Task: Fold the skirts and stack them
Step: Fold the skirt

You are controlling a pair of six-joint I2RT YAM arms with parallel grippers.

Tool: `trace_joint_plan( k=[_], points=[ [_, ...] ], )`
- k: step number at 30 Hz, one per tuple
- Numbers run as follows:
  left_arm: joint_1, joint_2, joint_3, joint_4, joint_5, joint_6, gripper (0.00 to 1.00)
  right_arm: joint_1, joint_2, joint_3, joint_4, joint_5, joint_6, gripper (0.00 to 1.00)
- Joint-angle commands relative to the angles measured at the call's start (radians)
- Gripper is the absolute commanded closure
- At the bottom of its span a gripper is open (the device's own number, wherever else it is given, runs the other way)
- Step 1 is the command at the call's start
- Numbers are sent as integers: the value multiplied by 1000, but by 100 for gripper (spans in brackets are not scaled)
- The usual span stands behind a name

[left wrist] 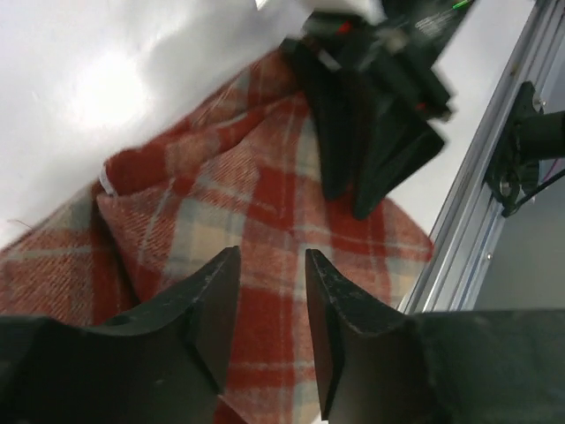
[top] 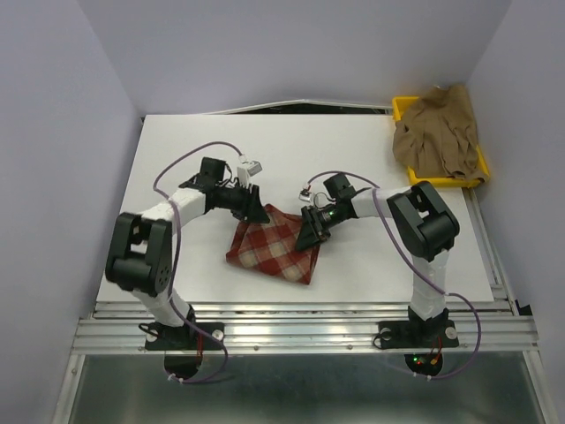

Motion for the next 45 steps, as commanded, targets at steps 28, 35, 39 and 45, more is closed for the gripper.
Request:
trace_joint_plan(
  k=[28,35,39,45],
  points=[
    [-34,-323,389,-168,-803,7,1,-73,-539,212,-49,609,-129,0],
    [-238,-305,288,-160,-850,-96,1,-216,-716,93,-188,734,-169,0],
    [-255,-245,184,-154,-812,-248,1,-308,-770,22,-227,744,-162,0],
    [-327,-144,50,-81,-789,-340,1,-380,-792,-24,-228,689,-143,0]
  ],
)
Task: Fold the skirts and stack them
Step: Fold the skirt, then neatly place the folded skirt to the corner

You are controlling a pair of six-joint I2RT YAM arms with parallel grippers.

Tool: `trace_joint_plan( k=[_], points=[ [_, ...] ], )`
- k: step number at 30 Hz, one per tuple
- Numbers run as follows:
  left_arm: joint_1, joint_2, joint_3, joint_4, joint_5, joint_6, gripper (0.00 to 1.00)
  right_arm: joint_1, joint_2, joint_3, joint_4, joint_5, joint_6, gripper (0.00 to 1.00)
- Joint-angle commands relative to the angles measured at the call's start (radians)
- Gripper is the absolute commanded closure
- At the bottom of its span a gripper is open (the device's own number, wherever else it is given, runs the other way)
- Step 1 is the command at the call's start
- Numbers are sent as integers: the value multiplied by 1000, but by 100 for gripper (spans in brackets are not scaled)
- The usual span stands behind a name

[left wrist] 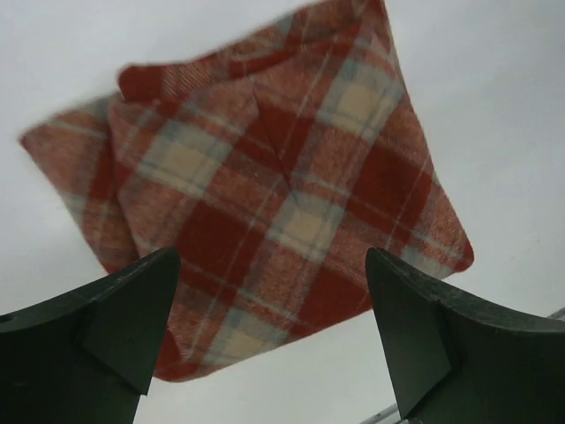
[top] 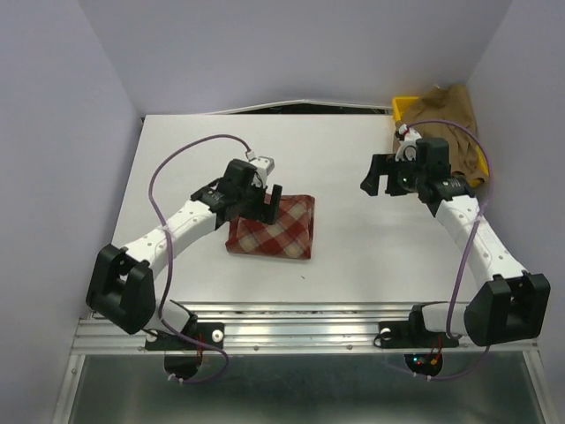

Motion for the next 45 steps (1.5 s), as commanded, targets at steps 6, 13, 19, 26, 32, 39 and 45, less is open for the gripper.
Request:
trace_joint_plan(
  k=[6,13,19,26,32,39,45],
  points=[
    [-60,168,-34,83,29,-148,1,-32,-2,12,-2,-41,8,0],
    [-8,468,95,11,-100,-147,1,-32,32,29,-2,-48,2,0],
    [194,567,189,-61,-132,-31,1,-32,54,38,-14,-43,-18,0],
    [472,634,317,-145,-179,178,2,-42,93,41,-29,-98,-44,0],
    [618,745,552,-187,-221,316,2,-42,130,50,-31,-123,-43,0],
    [693,921,765,-240,-150,425,2,-42,149,60,-32,-130,-41,0],
    [696,964,845,-211,-152,410,1,-42,155,55,-31,-127,-43,0]
  ],
)
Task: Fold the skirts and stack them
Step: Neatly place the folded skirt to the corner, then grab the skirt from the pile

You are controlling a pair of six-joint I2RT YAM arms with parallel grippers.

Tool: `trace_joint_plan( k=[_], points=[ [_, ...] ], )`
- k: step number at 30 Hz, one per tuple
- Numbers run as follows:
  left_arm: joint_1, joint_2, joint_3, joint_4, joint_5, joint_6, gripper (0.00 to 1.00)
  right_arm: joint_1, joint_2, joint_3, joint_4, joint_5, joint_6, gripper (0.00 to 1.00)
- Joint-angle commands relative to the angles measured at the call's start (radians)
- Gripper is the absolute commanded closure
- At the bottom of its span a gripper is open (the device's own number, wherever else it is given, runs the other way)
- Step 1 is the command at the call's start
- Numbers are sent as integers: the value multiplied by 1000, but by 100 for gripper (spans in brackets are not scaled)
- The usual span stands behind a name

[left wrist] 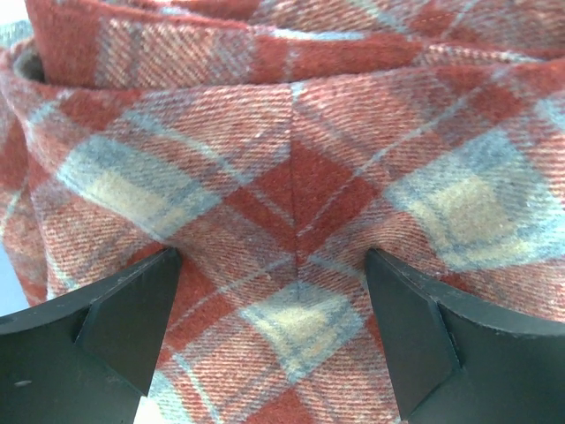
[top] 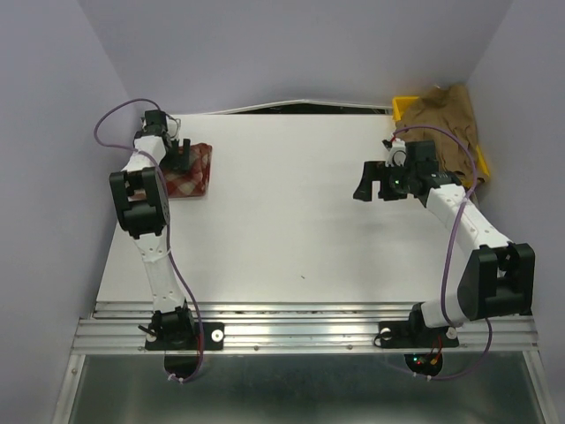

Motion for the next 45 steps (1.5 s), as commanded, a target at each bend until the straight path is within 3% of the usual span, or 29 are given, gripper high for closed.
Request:
trace_joint_plan(
  k=[1,7,13,19,23,30,36,42,45],
  points=[
    [0,53,20,-27,-26,37,2,-4,2,58,8,-11,-16,0],
    [-3,-40,23,-17,-19,78,1,-4,-1,109,-2,7,-40,0],
    [-47,-272,31,-7,-17,206,1,-26,35,247,-4,77,-100,0],
    [-170,-537,-35,-27,53,241,1,-187,181,516,-2,238,-96,0],
    [-329,-698,-193,1,114,183,1,-263,394,705,2,338,-122,7],
    [-402,-762,-326,-30,262,48,1,-349,730,974,48,394,-53,18],
    [-405,-789,-406,-28,323,19,1,-349,971,1203,189,489,-68,14],
    [-405,-792,-425,-53,299,-4,1,-349,1117,1227,301,532,-101,9],
    [-405,-786,-414,-62,296,-10,1,-349,1160,1222,307,533,-116,19]
  ],
)
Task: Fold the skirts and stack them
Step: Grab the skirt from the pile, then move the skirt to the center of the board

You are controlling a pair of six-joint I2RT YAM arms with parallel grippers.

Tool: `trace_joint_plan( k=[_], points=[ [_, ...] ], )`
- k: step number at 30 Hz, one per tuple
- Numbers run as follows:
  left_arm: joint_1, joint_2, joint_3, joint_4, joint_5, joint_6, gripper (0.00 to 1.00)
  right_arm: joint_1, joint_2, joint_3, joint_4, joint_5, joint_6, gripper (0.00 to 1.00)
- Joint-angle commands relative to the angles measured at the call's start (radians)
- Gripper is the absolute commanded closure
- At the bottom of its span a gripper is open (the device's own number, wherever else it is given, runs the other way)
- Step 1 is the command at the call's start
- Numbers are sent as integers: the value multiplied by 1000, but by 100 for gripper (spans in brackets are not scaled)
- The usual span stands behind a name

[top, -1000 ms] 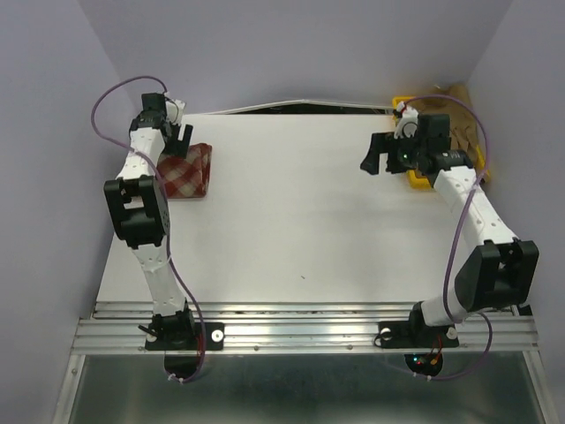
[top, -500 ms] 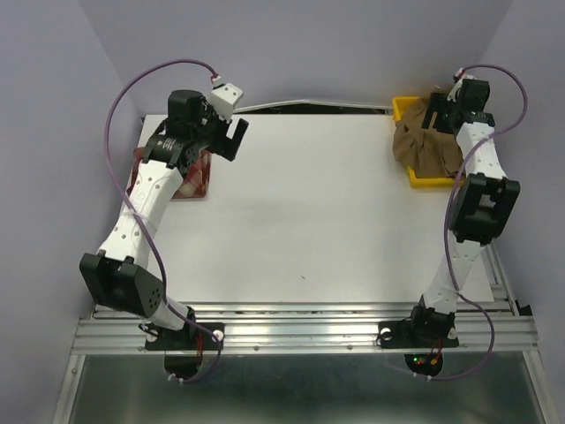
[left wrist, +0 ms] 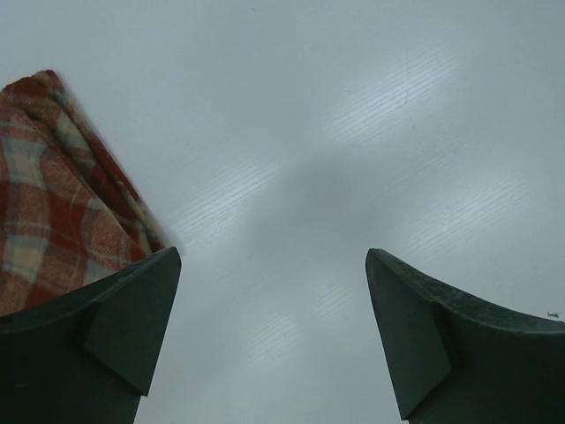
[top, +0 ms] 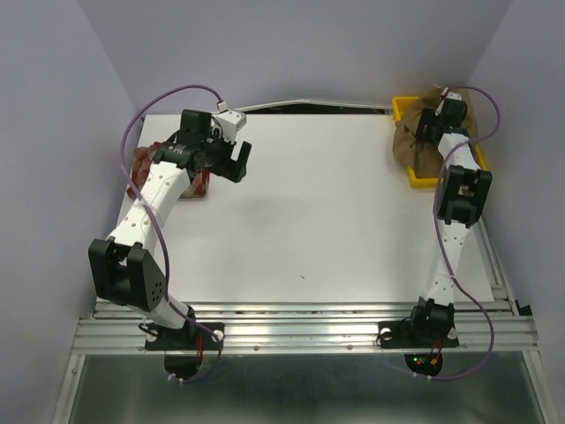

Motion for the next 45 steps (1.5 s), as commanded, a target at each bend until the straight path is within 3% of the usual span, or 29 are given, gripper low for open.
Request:
trace_joint_plan(
  k=[1,2,4,5,9,16,23,32,38,41,44,45],
  points=[
    [0,-31,12,-3,6,-26,1,2,39,47,104,31,-36,24],
    [0,-28,20,-14,6,-26,1,2,44,46,104,28,-42,41],
    [0,-21,37,-20,1,-26,2,2,38,44,104,28,-53,59],
    [0,-24,39,-20,0,-24,1,2,27,42,104,26,-56,78],
    [0,-40,29,-10,-8,-18,1,-7,-83,56,104,-4,-50,99],
    [1,-70,-12,26,-8,-31,1,-7,-406,82,134,-185,77,99],
    [1,-102,-27,56,-20,-47,1,-7,-597,95,245,-357,219,99],
    [41,-151,-33,85,-66,-87,1,28,-799,72,486,-690,602,99],
    [154,-212,-70,125,46,-107,1,99,-893,-146,529,-842,711,99],
    [199,-223,-83,118,122,-92,1,125,-959,-392,501,-918,708,99],
    [211,-231,-106,109,184,-43,1,136,-1013,-672,434,-1029,621,99],
    [211,-241,-125,108,205,-28,1,136,-1024,-742,359,-1049,504,99]
  ],
)
